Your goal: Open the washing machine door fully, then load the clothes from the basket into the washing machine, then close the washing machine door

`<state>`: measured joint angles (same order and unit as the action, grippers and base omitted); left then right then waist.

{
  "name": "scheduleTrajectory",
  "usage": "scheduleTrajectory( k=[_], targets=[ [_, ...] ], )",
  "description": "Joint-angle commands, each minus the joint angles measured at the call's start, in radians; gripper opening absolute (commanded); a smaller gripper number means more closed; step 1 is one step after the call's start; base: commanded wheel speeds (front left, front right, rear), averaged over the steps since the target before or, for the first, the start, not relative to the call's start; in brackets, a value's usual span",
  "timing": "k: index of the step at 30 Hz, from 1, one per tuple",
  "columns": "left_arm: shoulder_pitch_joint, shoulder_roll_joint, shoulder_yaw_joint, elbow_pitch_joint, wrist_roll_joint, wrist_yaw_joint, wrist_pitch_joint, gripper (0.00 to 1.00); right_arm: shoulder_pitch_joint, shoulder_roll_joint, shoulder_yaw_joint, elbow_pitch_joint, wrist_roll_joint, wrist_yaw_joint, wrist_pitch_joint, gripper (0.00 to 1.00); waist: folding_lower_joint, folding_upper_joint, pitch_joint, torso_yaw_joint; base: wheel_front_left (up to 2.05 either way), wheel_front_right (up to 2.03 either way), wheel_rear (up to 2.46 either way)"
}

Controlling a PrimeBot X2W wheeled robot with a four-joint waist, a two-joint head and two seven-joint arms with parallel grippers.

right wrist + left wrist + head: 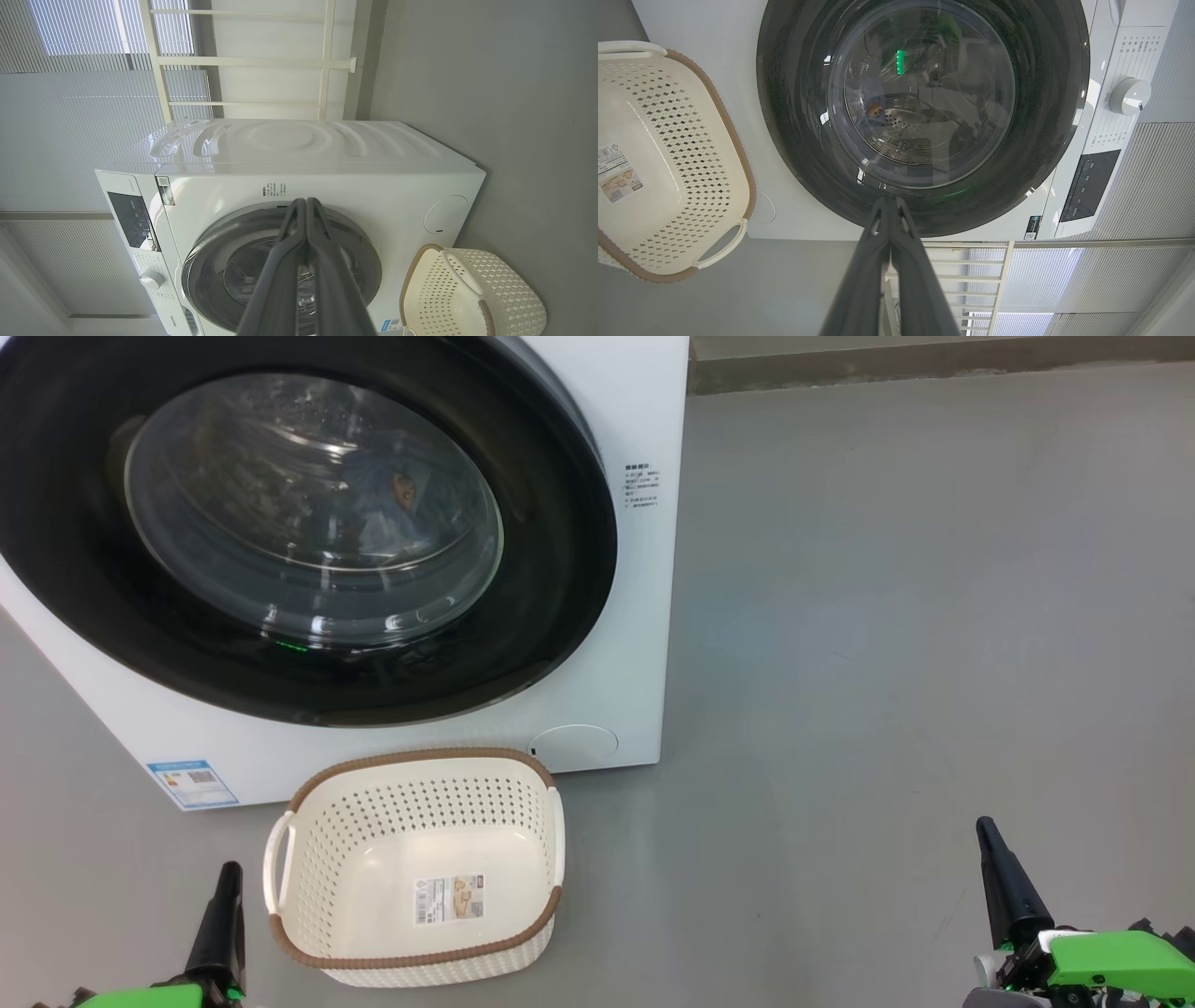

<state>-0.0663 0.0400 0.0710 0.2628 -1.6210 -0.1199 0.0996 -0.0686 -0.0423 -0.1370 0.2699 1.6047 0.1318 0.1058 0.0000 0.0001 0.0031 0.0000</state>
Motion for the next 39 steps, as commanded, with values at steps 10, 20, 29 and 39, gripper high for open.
scheduleTrajectory(
  k=[10, 20, 29, 39],
  targets=[
    [-0.041, 0.016, 0.036, -0.018, 0.007, -0.011, 0.008, 0.00, -0.039, -0.008, 0.022, -0.025, 0.003, -0.001, 0.008, 0.00, 0.0000, -0.0001, 0.000, 0.000, 0.00, 0.00, 0.00],
    [-0.041, 0.015, 0.037, -0.018, 0.008, -0.011, 0.009, 0.00, -0.039, -0.008, 0.022, -0.025, 0.003, -0.001, 0.008, 0.00, 0.0000, -0.0001, 0.000, 0.000, 0.00, 0.00, 0.00],
    [-0.041, 0.014, 0.038, -0.018, 0.008, -0.011, 0.010, 0.00, -0.039, -0.008, 0.022, -0.025, 0.003, -0.001, 0.008, 0.00, 0.0000, -0.0001, 0.000, 0.000, 0.00, 0.00, 0.00],
    [-0.041, 0.014, 0.039, -0.018, 0.009, -0.011, 0.010, 0.00, -0.039, -0.008, 0.022, -0.025, 0.003, -0.001, 0.008, 0.00, 0.0000, -0.0001, 0.000, 0.000, 0.00, 0.00, 0.00]
  ],
)
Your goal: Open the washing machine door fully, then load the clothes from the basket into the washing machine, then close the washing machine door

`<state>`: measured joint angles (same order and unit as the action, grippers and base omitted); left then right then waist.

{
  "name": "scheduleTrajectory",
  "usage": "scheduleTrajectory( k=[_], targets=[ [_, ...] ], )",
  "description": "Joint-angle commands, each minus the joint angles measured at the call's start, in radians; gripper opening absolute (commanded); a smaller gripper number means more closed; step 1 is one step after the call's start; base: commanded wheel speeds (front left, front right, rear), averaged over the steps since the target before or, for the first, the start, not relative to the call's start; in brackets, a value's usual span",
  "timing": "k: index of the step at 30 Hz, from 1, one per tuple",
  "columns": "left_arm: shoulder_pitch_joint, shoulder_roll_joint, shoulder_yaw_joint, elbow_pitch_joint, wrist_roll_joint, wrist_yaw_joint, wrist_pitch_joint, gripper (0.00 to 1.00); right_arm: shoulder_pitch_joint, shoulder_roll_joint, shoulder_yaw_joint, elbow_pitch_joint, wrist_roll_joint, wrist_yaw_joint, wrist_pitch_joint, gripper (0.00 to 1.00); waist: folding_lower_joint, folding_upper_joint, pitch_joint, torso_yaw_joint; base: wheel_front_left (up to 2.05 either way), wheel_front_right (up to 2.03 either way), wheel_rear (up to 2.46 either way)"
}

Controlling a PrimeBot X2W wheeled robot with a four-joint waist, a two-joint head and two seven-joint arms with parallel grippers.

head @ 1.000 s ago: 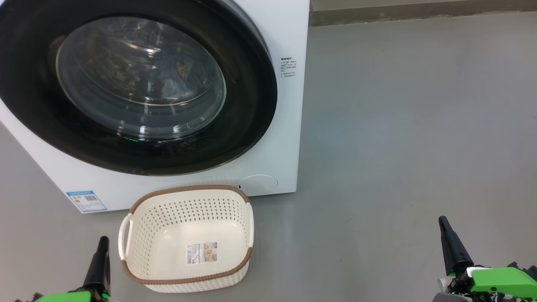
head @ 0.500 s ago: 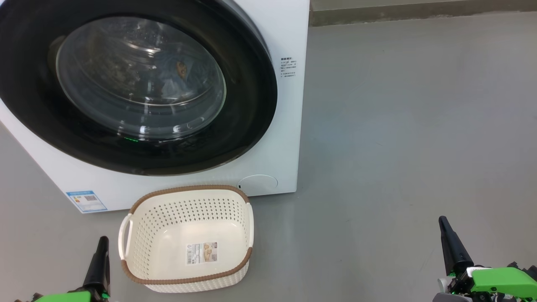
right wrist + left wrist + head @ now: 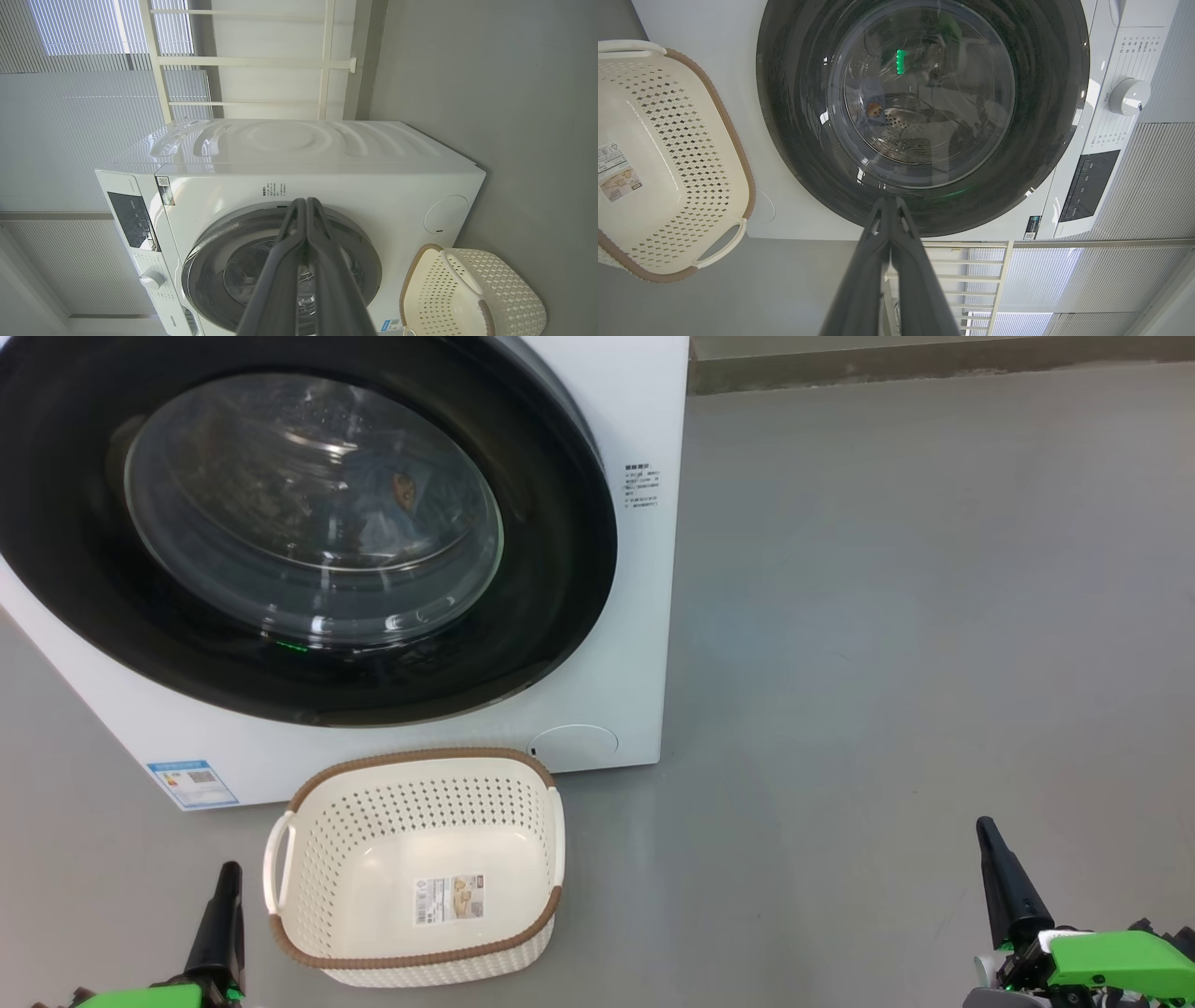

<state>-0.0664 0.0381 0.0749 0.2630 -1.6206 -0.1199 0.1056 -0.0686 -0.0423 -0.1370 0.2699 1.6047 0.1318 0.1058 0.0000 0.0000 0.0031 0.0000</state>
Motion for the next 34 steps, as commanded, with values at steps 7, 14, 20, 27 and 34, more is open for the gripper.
scheduleTrajectory(
  k=[7, 14, 20, 27, 34],
  targets=[
    [-0.041, 0.015, 0.035, -0.018, 0.009, -0.011, 0.005, 0.00, -0.039, -0.008, 0.022, -0.025, 0.003, -0.001, 0.008, 0.00, 0.0000, 0.0000, 0.000, 0.000, 0.00, 0.00, 0.00],
    [-0.041, 0.015, 0.036, -0.018, 0.009, -0.011, 0.005, 0.00, -0.039, -0.008, 0.022, -0.025, 0.003, -0.001, 0.008, 0.00, 0.0000, 0.0000, 0.000, 0.000, 0.00, 0.00, 0.00],
    [-0.041, 0.015, 0.036, -0.018, 0.010, -0.011, 0.005, 0.00, -0.039, -0.008, 0.022, -0.025, 0.003, -0.001, 0.008, 0.00, 0.0000, 0.0000, 0.000, 0.000, 0.00, 0.00, 0.00],
    [-0.041, 0.015, 0.037, -0.018, 0.010, -0.011, 0.006, 0.00, -0.039, -0.008, 0.022, -0.025, 0.003, -0.001, 0.008, 0.00, 0.0000, 0.0000, 0.000, 0.000, 0.00, 0.00, 0.00],
    [-0.041, 0.014, 0.037, -0.018, 0.010, -0.011, 0.006, 0.00, -0.039, -0.008, 0.022, -0.025, 0.003, -0.001, 0.008, 0.00, 0.0000, 0.0000, 0.000, 0.000, 0.00, 0.00, 0.00]
  ],
)
